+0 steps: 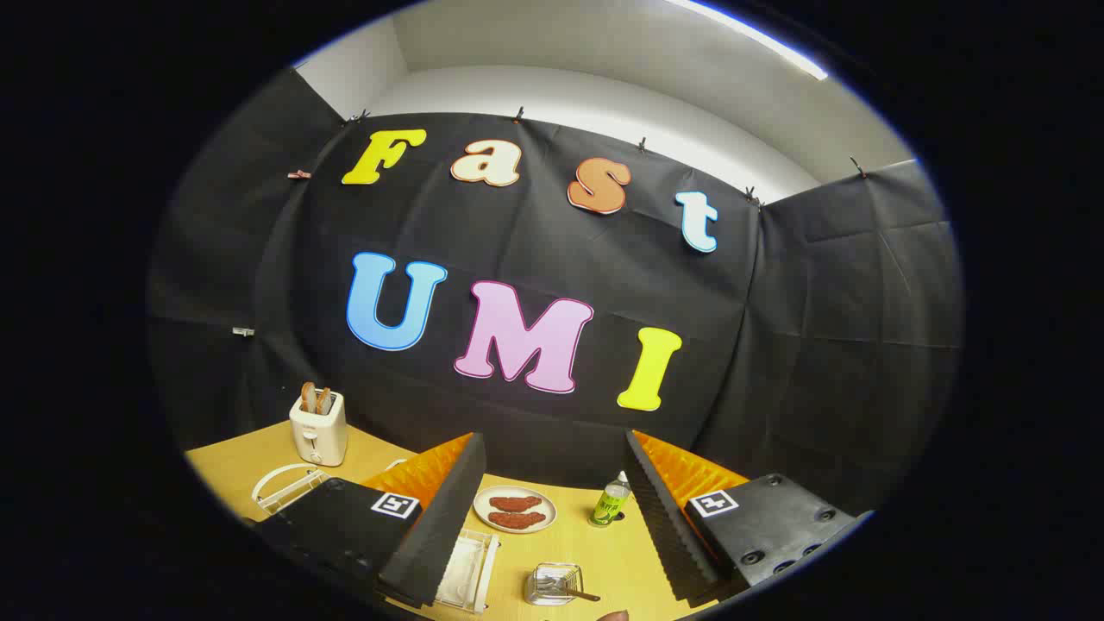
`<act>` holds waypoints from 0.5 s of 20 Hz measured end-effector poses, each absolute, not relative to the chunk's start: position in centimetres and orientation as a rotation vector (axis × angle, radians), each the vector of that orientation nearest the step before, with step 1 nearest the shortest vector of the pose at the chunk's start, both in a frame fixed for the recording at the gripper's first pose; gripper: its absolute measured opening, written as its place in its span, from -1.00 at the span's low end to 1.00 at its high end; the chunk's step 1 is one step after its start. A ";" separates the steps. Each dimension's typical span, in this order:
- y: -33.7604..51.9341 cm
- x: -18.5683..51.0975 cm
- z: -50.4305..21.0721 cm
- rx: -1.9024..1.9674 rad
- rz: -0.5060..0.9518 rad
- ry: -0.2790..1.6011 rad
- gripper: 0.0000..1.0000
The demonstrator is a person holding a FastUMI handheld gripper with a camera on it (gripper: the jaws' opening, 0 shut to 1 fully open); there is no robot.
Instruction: Take the plate from the dish rack, then take the spoon from the basket and place it into the plate.
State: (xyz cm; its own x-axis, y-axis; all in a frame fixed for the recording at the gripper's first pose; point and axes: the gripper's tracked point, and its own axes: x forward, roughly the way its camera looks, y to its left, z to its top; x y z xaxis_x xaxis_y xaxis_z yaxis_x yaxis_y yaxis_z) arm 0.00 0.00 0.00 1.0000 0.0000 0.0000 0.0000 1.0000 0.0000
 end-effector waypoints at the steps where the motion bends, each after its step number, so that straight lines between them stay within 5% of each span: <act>1: 0.0 -0.2 -0.1 -0.002 0.001 0.000 0.95; 10: 0.5 -0.9 -0.5 -0.006 0.015 0.014 0.95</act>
